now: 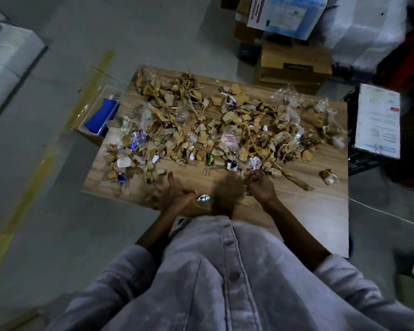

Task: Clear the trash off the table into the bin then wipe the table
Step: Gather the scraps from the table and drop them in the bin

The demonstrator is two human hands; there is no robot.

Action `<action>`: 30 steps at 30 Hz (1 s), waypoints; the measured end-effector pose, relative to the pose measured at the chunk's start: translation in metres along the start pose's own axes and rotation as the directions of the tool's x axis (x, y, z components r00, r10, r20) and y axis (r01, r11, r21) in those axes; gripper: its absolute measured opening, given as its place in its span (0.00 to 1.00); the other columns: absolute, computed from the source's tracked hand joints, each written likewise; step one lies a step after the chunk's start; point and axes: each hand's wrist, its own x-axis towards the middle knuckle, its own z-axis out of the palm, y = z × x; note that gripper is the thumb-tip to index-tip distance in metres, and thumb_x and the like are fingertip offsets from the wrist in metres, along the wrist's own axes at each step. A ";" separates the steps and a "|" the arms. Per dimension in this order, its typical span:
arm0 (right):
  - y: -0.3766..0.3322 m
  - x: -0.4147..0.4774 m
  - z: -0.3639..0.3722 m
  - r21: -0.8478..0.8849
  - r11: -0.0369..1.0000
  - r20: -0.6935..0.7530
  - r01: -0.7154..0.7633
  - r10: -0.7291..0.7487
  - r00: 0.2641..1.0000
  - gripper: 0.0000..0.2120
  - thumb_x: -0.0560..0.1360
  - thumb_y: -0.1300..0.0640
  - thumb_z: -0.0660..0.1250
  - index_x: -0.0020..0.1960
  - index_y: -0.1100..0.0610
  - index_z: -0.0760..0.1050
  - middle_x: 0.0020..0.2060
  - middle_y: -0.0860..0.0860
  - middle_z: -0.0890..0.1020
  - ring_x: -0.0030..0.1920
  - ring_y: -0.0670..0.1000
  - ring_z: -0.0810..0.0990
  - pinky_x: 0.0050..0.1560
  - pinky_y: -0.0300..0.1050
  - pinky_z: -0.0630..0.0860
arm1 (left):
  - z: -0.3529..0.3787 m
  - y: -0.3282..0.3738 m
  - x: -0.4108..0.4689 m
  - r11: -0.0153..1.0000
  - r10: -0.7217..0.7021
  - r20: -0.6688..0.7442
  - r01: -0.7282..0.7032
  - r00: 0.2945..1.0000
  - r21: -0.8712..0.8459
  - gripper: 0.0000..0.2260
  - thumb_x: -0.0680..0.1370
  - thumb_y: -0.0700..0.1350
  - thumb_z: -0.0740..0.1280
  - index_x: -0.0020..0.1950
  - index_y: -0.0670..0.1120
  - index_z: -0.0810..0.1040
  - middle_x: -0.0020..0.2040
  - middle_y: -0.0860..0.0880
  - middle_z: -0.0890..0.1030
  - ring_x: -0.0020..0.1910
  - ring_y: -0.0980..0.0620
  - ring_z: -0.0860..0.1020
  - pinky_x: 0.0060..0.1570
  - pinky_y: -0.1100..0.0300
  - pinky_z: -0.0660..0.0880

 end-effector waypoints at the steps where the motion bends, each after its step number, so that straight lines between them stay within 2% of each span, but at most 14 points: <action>1: 0.006 -0.002 0.003 -0.007 1.000 0.021 -0.009 0.009 1.000 0.09 0.76 0.62 0.68 0.47 0.48 0.80 0.41 0.55 0.85 0.35 0.53 0.83 0.39 0.54 0.82 | 0.007 -0.007 0.006 1.000 0.003 0.004 -0.004 1.000 0.021 0.61 0.49 0.74 0.70 0.75 0.65 0.42 0.76 0.39 0.66 0.72 0.32 0.68 0.65 0.34 0.70; 3: 0.011 -0.006 0.008 -0.026 1.000 0.073 -0.004 0.006 0.997 0.09 0.77 0.64 0.67 0.49 0.51 0.80 0.43 0.56 0.85 0.34 0.53 0.83 0.37 0.51 0.80 | -0.003 0.005 -0.020 0.996 0.037 0.035 -0.040 0.999 0.084 0.57 0.55 0.72 0.73 0.76 0.61 0.46 0.78 0.39 0.57 0.74 0.31 0.61 0.68 0.35 0.67; 4: 0.013 -0.007 0.010 -0.040 0.999 0.090 -0.003 0.007 0.996 0.08 0.77 0.64 0.67 0.51 0.53 0.80 0.44 0.56 0.85 0.34 0.52 0.83 0.36 0.50 0.80 | -0.007 0.014 -0.032 0.992 0.064 0.032 -0.067 0.997 0.106 0.53 0.58 0.68 0.75 0.76 0.60 0.51 0.77 0.39 0.56 0.73 0.31 0.59 0.68 0.37 0.67; 8: 0.020 -0.008 0.016 -0.077 0.997 0.112 0.016 -0.007 0.994 0.07 0.78 0.63 0.67 0.54 0.56 0.81 0.47 0.55 0.85 0.35 0.52 0.83 0.33 0.44 0.77 | -0.004 0.033 -0.049 0.958 0.236 -0.020 -0.229 0.972 0.174 0.36 0.68 0.55 0.77 0.73 0.54 0.66 0.71 0.38 0.58 0.71 0.35 0.58 0.70 0.43 0.63; 12: 0.032 -0.010 0.016 -0.117 0.993 0.098 -0.006 0.017 0.995 0.06 0.78 0.61 0.69 0.53 0.54 0.81 0.47 0.56 0.86 0.36 0.53 0.84 0.33 0.44 0.78 | 0.009 0.033 -0.048 0.896 0.438 0.014 -0.438 0.899 0.074 0.21 0.70 0.42 0.73 0.63 0.46 0.77 0.68 0.39 0.63 0.66 0.38 0.68 0.66 0.50 0.70; 15: 0.038 -0.011 0.018 -0.194 0.980 0.110 0.050 -0.029 0.994 0.06 0.76 0.57 0.72 0.52 0.52 0.82 0.46 0.52 0.87 0.43 0.54 0.85 0.44 0.51 0.81 | 0.011 0.034 -0.042 0.871 0.491 0.015 -0.491 0.871 -0.018 0.15 0.71 0.34 0.72 0.57 0.42 0.80 0.62 0.38 0.71 0.59 0.40 0.74 0.59 0.53 0.74; 17: 0.037 -0.014 0.025 -0.252 0.963 0.160 0.097 -0.057 0.985 0.09 0.74 0.57 0.75 0.53 0.55 0.81 0.47 0.51 0.86 0.42 0.50 0.83 0.45 0.45 0.77 | 0.009 0.035 -0.040 0.873 0.484 0.027 -0.480 0.875 -0.084 0.15 0.73 0.32 0.70 0.58 0.40 0.81 0.58 0.39 0.76 0.56 0.40 0.77 0.54 0.59 0.73; 19: 0.033 -0.017 0.039 -0.345 0.917 0.242 0.198 -0.117 0.963 0.12 0.74 0.54 0.76 0.55 0.55 0.81 0.49 0.51 0.85 0.45 0.50 0.82 0.43 0.41 0.72 | 0.002 0.036 -0.041 0.872 0.459 0.053 -0.438 0.887 -0.220 0.15 0.75 0.31 0.69 0.60 0.40 0.81 0.56 0.41 0.80 0.55 0.44 0.80 0.49 0.63 0.72; 21: 0.025 -0.019 0.058 -0.414 0.851 0.366 0.322 -0.168 0.915 0.17 0.74 0.52 0.76 0.60 0.55 0.79 0.54 0.55 0.83 0.51 0.56 0.82 0.44 0.42 0.71 | -0.007 0.036 -0.043 0.861 0.411 0.034 -0.376 0.911 -0.343 0.12 0.77 0.32 0.69 0.60 0.39 0.80 0.52 0.45 0.82 0.51 0.48 0.80 0.45 0.64 0.73; 24: 0.014 -0.022 0.086 -0.503 0.740 0.490 0.446 -0.182 0.853 0.28 0.76 0.50 0.74 0.73 0.55 0.70 0.60 0.61 0.77 0.54 0.64 0.80 0.49 0.47 0.74 | -0.020 0.032 -0.042 0.837 0.296 0.027 -0.246 0.955 -0.488 0.08 0.79 0.33 0.65 0.56 0.41 0.78 0.45 0.46 0.81 0.38 0.52 0.78 0.31 0.67 0.73; 25: 0.011 -0.023 0.095 -0.546 0.686 0.504 0.482 -0.191 0.842 0.31 0.77 0.50 0.72 0.76 0.55 0.66 0.62 0.61 0.74 0.55 0.65 0.80 0.48 0.48 0.74 | -0.022 0.031 -0.041 0.829 0.266 0.042 -0.207 0.963 -0.519 0.08 0.79 0.31 0.63 0.54 0.42 0.76 0.43 0.45 0.80 0.34 0.53 0.75 0.26 0.67 0.71; 28: 0.010 -0.024 0.110 -0.637 0.525 0.547 0.564 -0.208 0.811 0.31 0.80 0.48 0.67 0.80 0.53 0.61 0.69 0.60 0.68 0.56 0.66 0.79 0.45 0.50 0.73 | -0.026 0.024 -0.038 0.844 0.245 0.079 -0.172 0.966 -0.508 0.11 0.78 0.29 0.59 0.53 0.43 0.72 0.38 0.45 0.76 0.30 0.52 0.70 0.21 0.68 0.65; 30: 0.013 -0.020 0.113 -0.651 0.497 0.565 0.574 -0.188 0.804 0.29 0.82 0.48 0.64 0.79 0.54 0.62 0.71 0.59 0.66 0.56 0.66 0.79 0.46 0.51 0.74 | -0.026 0.021 -0.036 0.859 0.261 0.108 -0.179 0.959 -0.480 0.11 0.77 0.29 0.60 0.54 0.43 0.71 0.38 0.46 0.74 0.31 0.52 0.69 0.23 0.67 0.64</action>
